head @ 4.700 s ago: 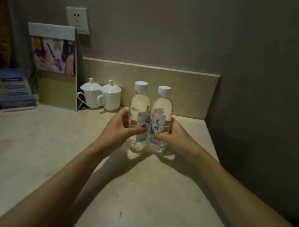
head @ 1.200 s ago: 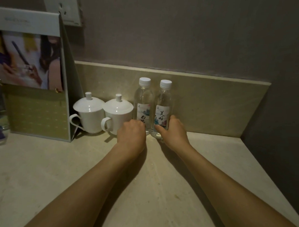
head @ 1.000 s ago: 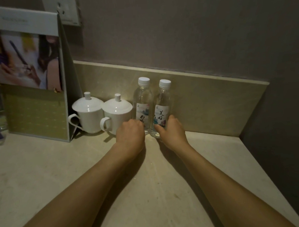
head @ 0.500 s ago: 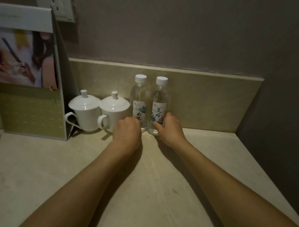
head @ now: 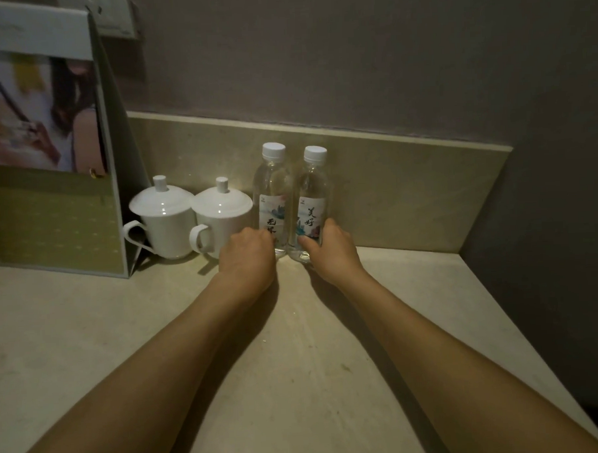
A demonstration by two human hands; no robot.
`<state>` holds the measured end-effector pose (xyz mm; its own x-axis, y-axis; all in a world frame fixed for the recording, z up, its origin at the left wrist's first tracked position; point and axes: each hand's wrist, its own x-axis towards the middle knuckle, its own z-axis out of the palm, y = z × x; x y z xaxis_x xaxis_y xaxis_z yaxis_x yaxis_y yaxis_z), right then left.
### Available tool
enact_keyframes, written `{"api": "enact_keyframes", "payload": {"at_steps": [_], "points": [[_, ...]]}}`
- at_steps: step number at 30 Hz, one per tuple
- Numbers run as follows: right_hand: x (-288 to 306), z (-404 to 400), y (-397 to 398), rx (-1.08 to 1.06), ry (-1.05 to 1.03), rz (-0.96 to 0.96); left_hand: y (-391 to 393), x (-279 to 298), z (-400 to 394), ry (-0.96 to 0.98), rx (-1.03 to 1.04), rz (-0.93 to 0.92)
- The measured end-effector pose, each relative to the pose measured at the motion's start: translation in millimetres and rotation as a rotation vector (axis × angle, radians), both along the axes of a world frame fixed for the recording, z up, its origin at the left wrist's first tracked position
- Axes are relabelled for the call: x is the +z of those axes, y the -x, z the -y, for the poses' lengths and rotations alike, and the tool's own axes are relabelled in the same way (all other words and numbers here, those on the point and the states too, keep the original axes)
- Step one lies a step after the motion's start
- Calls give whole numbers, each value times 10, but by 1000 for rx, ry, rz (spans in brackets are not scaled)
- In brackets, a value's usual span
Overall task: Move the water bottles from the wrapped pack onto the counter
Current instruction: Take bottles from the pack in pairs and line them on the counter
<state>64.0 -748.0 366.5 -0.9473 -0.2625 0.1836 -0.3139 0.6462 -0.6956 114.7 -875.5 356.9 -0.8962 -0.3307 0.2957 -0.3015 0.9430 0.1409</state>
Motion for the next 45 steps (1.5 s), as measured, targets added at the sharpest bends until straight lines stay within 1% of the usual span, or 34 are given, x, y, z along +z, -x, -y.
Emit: {"api": "enact_keyframes", "payload": {"at_steps": [10, 16, 19, 23, 28, 35, 38, 41, 45], "points": [[32, 5, -30, -8, 2, 25, -28, 20, -4, -10, -13, 38], [56, -33, -109, -8, 39, 78, -105, 74, -35, -114, -23, 35], [126, -141, -196, -5, 50, 72, -177, 151, -172, -139, -39, 26], [256, -473, -334, -24, 34, 26, -279, 283, -583, -193, -88, -41], [439, -1220, -552, -68, 86, -75, -413, 460, -1296, -215, -177, -111], [582, -2780, -945, -240, 235, -262, -647, 572, -2662, -266, -287, -223], [541, -3475, -1128, -331, 282, -350, -761, 586, -3335, -301, -362, -265], [405, -4174, -1330, -435, 318, -425, -869, 556, -4039, -324, -443, -265], [155, -5021, -1552, -536, 349, -390, -1000, 473, -4866, -389, -526, -199]]}}
